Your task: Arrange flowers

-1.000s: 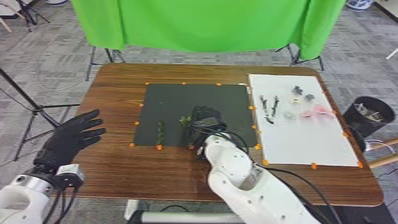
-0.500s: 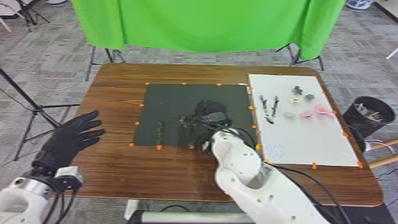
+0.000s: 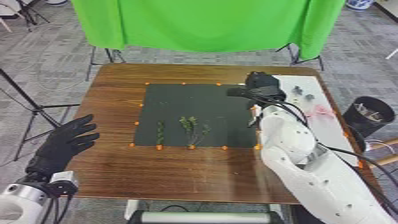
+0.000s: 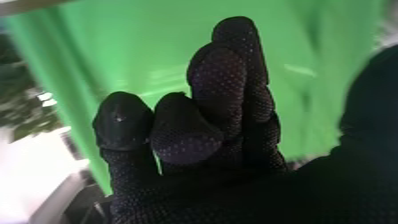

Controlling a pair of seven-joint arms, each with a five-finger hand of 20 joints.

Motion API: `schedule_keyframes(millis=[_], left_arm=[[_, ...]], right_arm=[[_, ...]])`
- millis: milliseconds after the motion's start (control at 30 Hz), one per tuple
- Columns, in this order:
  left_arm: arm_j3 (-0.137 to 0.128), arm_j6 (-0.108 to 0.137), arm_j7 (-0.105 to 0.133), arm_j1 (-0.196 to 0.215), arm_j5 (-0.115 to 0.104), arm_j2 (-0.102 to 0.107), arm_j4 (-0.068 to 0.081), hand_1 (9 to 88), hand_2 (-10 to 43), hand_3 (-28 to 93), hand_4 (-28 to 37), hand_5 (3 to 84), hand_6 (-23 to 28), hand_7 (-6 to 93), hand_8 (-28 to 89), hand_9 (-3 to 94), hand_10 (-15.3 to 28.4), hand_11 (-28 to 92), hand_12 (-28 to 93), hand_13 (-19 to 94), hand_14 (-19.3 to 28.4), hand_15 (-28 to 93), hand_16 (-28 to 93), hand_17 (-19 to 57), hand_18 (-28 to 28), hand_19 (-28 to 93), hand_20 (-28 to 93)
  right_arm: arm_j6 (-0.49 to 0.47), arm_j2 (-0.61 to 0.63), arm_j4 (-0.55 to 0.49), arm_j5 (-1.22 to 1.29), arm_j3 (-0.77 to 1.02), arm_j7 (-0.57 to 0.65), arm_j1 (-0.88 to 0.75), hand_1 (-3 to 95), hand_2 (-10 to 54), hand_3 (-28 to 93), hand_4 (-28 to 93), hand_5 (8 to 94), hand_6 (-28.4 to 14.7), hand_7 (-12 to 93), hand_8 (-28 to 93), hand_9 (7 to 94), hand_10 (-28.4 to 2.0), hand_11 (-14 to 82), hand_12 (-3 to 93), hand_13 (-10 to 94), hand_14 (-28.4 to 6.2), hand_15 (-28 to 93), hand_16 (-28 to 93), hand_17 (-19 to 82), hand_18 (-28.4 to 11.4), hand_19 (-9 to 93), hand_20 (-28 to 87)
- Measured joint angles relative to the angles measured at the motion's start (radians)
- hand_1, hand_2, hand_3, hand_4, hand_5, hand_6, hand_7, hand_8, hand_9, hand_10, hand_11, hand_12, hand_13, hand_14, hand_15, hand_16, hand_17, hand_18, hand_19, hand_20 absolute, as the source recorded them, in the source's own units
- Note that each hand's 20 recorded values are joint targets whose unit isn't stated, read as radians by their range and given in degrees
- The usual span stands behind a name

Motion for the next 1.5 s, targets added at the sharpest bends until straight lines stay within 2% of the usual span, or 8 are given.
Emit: schedule_keyframes(millis=[200, 567, 733, 833, 1000, 1133, 1367, 1500], left_arm=[[-0.001, 0.0, 0.001, 0.003, -0.001, 0.0, -0.001, 25.2, 1.3, 71, -26.6, 30.7, 4.2, 19.0, -11, 26.9, 13.1, 22, 14, 23, 17.2, 34, -2, -9.3, 22.9, 46, 6], [-0.002, 0.002, 0.003, 0.006, -0.001, -0.002, -0.001, 25.3, 1.4, 70, -26.6, 30.8, 4.3, 18.9, -11, 27.0, 13.1, 22, 14, 23, 17.1, 34, -2, -9.3, 22.8, 46, 6], [0.0, 0.006, 0.006, 0.006, -0.003, -0.002, -0.002, 25.3, 1.4, 70, -26.6, 30.8, 4.3, 18.9, -11, 27.0, 13.1, 22, 14, 23, 17.2, 34, -2, -9.3, 22.9, 46, 6], [0.001, 0.007, 0.006, 0.006, -0.003, -0.002, -0.002, 25.3, 1.4, 70, -26.6, 30.8, 4.3, 18.8, -11, 27.0, 13.1, 22, 14, 23, 17.2, 34, -2, -9.3, 22.9, 46, 6], [0.003, 0.008, 0.006, 0.005, -0.004, -0.003, -0.002, 25.3, 1.4, 70, -26.7, 30.7, 4.2, 18.9, -11, 27.0, 13.1, 22, 14, 23, 17.2, 34, -2, -9.3, 22.9, 46, 6], [0.003, 0.008, 0.004, 0.004, -0.004, -0.006, -0.002, 25.2, 1.4, 70, -26.7, 30.8, 4.3, 18.8, -11, 27.1, 13.2, 22, 14, 23, 17.1, 34, -2, -9.3, 22.9, 46, 6], [0.003, 0.008, 0.003, 0.003, -0.004, -0.012, -0.002, 25.4, 1.5, 70, -26.7, 30.7, 4.3, 18.9, -11, 27.0, 13.2, 22, 14, 23, 17.2, 34, -2, -9.3, 22.9, 46, 6], [0.003, 0.008, 0.003, 0.003, -0.004, -0.014, -0.002, 25.3, 1.5, 70, -26.6, 30.7, 4.3, 18.9, -11, 27.0, 13.1, 22, 14, 23, 17.1, 34, -2, -9.3, 22.8, 46, 6]], right_arm=[[-0.146, 0.062, 0.089, 0.009, 0.007, 0.105, 0.026, 7.1, -7.0, 75, -28, 66.4, -4.3, 44, -12, 75.9, -12.7, 52.4, 39.4, 73, -7.6, 85, 39, 45, -22.3, 93, 53], [-0.096, 0.096, 0.222, 0.023, -0.086, 0.104, 0.085, 11.4, -8.4, 78, -28, 65.9, -4.0, 43, -11, 75.3, -12.4, 53.7, 38.2, 73, -7.1, 85, 37, 45, -22.2, 93, 52], [-0.057, 0.093, 0.285, 0.022, -0.141, 0.104, 0.123, 23.3, -9.2, 82, -28, 69.5, -1.5, 46, -13, 79.8, -10.2, 53.5, 38.2, 76, -6.0, 85, 37, 49, -21.8, 93, 53], [-0.003, 0.087, 0.309, 0.017, -0.157, 0.106, 0.136, 35.4, -9.5, 79, -28, 72.5, 0.1, 43, 10, 84.3, -8.7, 52.4, 38.2, 79, -4.9, 84, 37, 51, -21.1, 93, 54], [0.076, 0.079, 0.329, 0.0, -0.172, 0.095, 0.135, 46.8, -9.5, 77, -28, 79.8, 2.3, 35, 4, 91.1, -7.2, 51.1, 36.8, 83, -4.0, 83, 36, 53, -20.8, 93, 54], [0.075, 0.069, 0.33, 0.011, -0.163, 0.073, 0.132, 48.8, -9.5, 77, -28, 82.4, 2.5, 34, 4, 92.2, -6.7, 51.4, 37.2, 84, -3.8, 83, 36, 54, -20.9, 93, 54], [0.074, 0.063, 0.32, 0.091, -0.101, 0.003, 0.107, 43.4, -8.8, 88, -23, 72.1, -0.1, 47, 18, 84.5, -6.5, 58.7, 44.7, 81, -3.7, 86, 39, 52, -20.2, 93, 56], [0.146, 0.072, 0.318, 0.121, -0.094, -0.053, 0.08, 33.2, 4.7, 89, -14, 60.1, -0.2, 65, 23, 82.6, -6.8, 62.3, 43.9, 81, -3.8, 87, 38, 52, -19.9, 93, 57]])
